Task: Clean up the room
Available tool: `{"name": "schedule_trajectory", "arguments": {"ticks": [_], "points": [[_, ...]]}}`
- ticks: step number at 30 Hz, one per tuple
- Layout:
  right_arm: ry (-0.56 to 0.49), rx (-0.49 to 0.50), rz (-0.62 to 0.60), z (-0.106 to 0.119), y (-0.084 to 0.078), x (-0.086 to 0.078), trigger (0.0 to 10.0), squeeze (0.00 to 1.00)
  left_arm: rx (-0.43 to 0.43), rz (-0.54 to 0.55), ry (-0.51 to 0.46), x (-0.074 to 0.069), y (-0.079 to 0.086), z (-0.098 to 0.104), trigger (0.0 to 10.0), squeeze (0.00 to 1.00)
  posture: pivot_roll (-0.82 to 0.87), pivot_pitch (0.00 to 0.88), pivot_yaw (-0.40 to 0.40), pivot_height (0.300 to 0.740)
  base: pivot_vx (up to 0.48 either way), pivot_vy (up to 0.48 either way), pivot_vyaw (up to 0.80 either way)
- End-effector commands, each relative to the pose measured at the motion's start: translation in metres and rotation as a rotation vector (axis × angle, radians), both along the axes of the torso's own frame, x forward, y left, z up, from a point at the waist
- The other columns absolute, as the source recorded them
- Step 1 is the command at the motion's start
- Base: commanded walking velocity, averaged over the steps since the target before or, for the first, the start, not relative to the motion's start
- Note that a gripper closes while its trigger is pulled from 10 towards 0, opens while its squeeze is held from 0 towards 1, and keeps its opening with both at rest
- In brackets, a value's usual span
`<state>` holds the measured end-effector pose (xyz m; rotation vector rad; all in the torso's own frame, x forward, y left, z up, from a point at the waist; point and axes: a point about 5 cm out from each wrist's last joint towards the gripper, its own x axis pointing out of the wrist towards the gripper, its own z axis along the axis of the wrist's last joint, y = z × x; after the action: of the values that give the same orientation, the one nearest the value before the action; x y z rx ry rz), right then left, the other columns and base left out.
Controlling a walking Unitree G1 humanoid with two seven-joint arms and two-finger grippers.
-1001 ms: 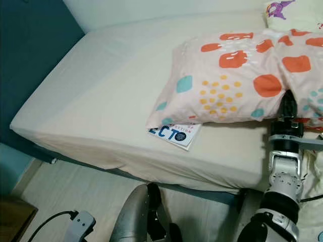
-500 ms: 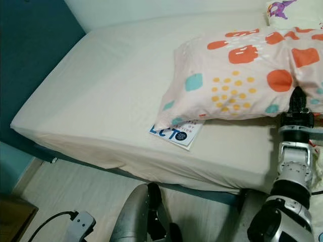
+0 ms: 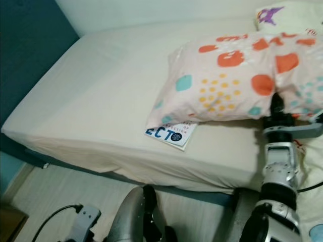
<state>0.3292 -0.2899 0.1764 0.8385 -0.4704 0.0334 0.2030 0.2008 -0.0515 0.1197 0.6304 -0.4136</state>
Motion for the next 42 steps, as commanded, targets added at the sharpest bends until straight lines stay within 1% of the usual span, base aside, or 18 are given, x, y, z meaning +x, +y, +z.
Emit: {"name": "schedule_trajectory", "arguments": {"ticks": [1,3,5,6,7,8,12,13,14,18,22,23,27,33,34,37,39,42], "points": [[-0.022,-0.028,0.089,0.007,0.019,0.003,0.0,0.0,-0.057,0.017,-0.016,0.009,-0.016,0.002,10.0,0.0,-0.05,0.124,0.188,0.354,0.0,0.0,0.0],[-0.018,-0.038,0.107,0.007,0.023,0.003,0.0,0.0,-0.069,0.031,-0.031,0.015,-0.019,0.005,10.0,0.0,-0.05,0.124,0.188,0.359,0.0,0.0,0.0],[0.017,-0.069,0.147,0.003,0.031,0.006,0.0,0.0,-0.096,0.068,-0.078,0.033,-0.025,0.015,10.0,0.0,-0.08,0.079,0.157,0.369,0.0,0.0,0.0],[0.017,-0.069,0.147,0.003,0.031,0.006,0.0,0.0,-0.096,0.068,-0.078,0.033,-0.025,0.015,10.0,0.0,-0.08,0.079,0.157,0.369,0.0,0.0,0.0],[0.048,-0.089,0.181,-0.003,0.043,0.008,0.0,0.0,-0.126,0.111,-0.134,0.051,-0.027,0.027,10.0,0.0,-0.1,0.055,0.141,0.379,0.0,0.0,0.0],[0.055,-0.092,0.191,-0.005,0.047,0.008,0.0,0.0,-0.136,0.127,-0.156,0.057,-0.028,0.032,10.0,0.0,-0.1,0.055,0.141,0.384,0.0,0.0,0.0],[0.073,-0.097,0.204,-0.009,0.054,0.007,0.0,0.0,-0.151,0.154,-0.193,0.068,-0.027,0.041,10.0,0.0,-0.11,0.035,0.13,0.394,0.0,0.0,0.0],[0.1,-0.1,0.224,-0.016,0.061,0.007,0.0,0.0,-0.177,0.203,-0.252,0.085,-0.025,0.056,10.0,0.0,-0.12,0.005,0.113,0.404,0.0,0.0,0.0],[0.108,-0.102,0.231,-0.019,0.064,0.007,0.0,0.0,-0.188,0.223,-0.273,0.091,-0.023,0.062,10.0,0.0,-0.12,0.005,0.113,0.409,0.0,0.0,0.0],[0.101,-0.105,0.243,-0.015,0.067,0.006,0.0,0.0,-0.204,0.268,-0.308,0.102,-0.019,0.073,10.0,0.0,-0.14,0.0,0.108,0.429,0.0,0.0,0.0],[0.092,-0.11,0.242,-0.011,0.066,0.007,0.0,0.0,-0.204,0.273,-0.309,0.104,-0.019,0.074,10.0,0.0,-0.14,0.0,0.106,0.434,0.0,0.0,0.0],[0.057,-0.128,0.221,0.005,0.057,0.009,0.0,0.0,-0.197,0.276,-0.291,0.102,-0.022,0.071,10.0,0.0,-0.15,0.0,0.102,0.444,0.0,0.0,0.0],[0.022,-0.145,0.197,0.019,0.048,0.01,0.0,0.0,-0.185,0.287,-0.255,0.095,-0.023,0.062,10.0,0.0,-0.16,0.0,0.099,0.459,0.0,0.0,0.0],[0.019,-0.157,0.18,0.022,0.043,0.009,0.0,0.0,-0.056,0.292,-0.13,0.07,-0.013,0.035,10.0,0.0,-0.16,0.0,0.094,0.489,0.0,0.0,0.0],[0.019,-0.157,0.18,0.022,0.043,0.009,0.0,0.0,-0.056,0.292,-0.13,0.07,-0.013,0.035,10.0,0.0,-0.16,0.0,0.094,0.489,0.0,0.0,0.0],[0.029,-0.154,0.177,0.019,0.044,0.01,0.0,0.0,0.18,0.162,0.091,0.033,0.001,0.003,10.0,0.0,-0.15,0.0,0.093,0.504,0.0,0.0,0.0],[0.029,-0.154,0.177,0.019,0.044,0.01,0.0,0.0,0.18,0.162,0.091,0.033,0.001,0.003,10.0,0.0,-0.15,0.0,0.093,0.504,0.0,0.0,0.0],[0.036,-0.153,0.183,0.017,0.045,0.009,0.0,0.0,0.242,-0.023,0.268,-0.001,0.009,-0.016,10.0,0.0,-0.15,0.0,0.092,0.519,0.0,0.0,0.0]]}}
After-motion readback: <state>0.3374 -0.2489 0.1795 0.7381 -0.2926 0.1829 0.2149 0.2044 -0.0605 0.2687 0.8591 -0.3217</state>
